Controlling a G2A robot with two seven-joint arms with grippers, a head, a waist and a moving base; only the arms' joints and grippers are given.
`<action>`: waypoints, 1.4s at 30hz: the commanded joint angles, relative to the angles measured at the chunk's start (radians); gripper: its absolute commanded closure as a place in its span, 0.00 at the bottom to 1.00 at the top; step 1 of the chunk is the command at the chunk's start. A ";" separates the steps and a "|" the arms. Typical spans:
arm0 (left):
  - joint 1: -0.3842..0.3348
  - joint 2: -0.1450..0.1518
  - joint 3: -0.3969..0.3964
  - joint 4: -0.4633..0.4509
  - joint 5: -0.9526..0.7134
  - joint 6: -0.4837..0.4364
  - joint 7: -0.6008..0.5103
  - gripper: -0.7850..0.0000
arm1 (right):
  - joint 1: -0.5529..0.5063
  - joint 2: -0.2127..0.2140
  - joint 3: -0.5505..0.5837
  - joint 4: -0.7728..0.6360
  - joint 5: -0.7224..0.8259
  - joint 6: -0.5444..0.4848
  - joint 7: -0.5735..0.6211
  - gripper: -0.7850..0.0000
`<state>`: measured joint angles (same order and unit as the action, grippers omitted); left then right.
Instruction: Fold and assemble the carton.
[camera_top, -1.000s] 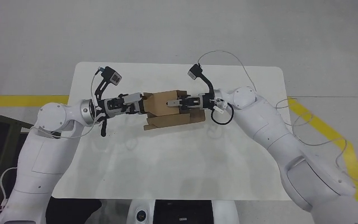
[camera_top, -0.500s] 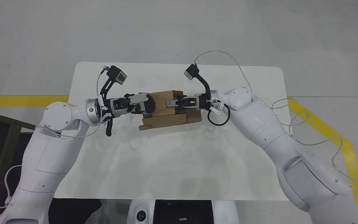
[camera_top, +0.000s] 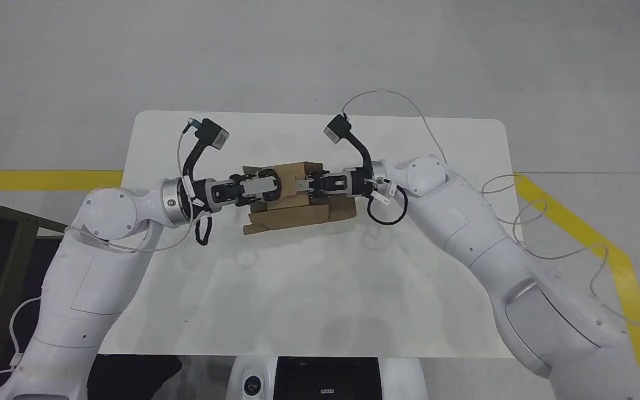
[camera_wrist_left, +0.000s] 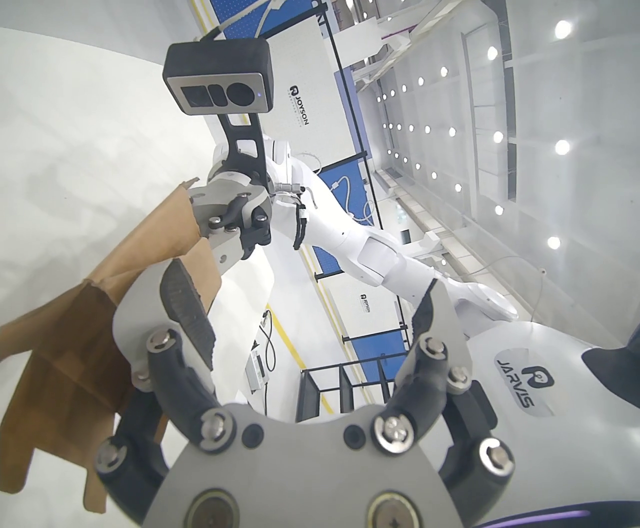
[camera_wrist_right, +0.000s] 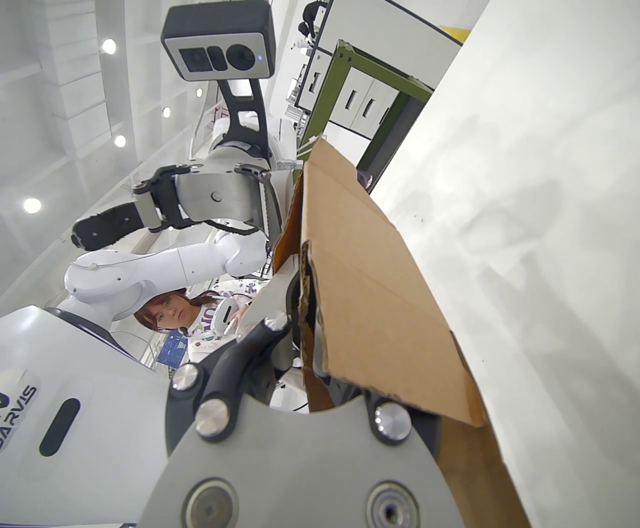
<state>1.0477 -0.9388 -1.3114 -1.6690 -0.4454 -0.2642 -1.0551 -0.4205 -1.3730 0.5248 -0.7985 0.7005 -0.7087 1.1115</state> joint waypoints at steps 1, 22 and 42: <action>0.001 0.000 -0.009 0.000 0.007 -0.011 0.021 0.00 | -0.003 0.000 0.003 0.000 0.004 -0.001 -0.001 1.00; 0.009 0.006 -0.064 0.043 0.042 -0.029 0.032 0.00 | -0.048 0.046 0.073 -0.043 0.009 0.030 0.030 1.00; 0.012 0.003 -0.059 0.037 0.010 -0.013 0.031 0.00 | -0.067 0.035 0.036 -0.148 0.019 0.064 0.064 1.00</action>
<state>1.0588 -0.9357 -1.3704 -1.6303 -0.4326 -0.2789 -1.0232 -0.4883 -1.3369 0.5618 -0.9471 0.7184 -0.6450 1.1753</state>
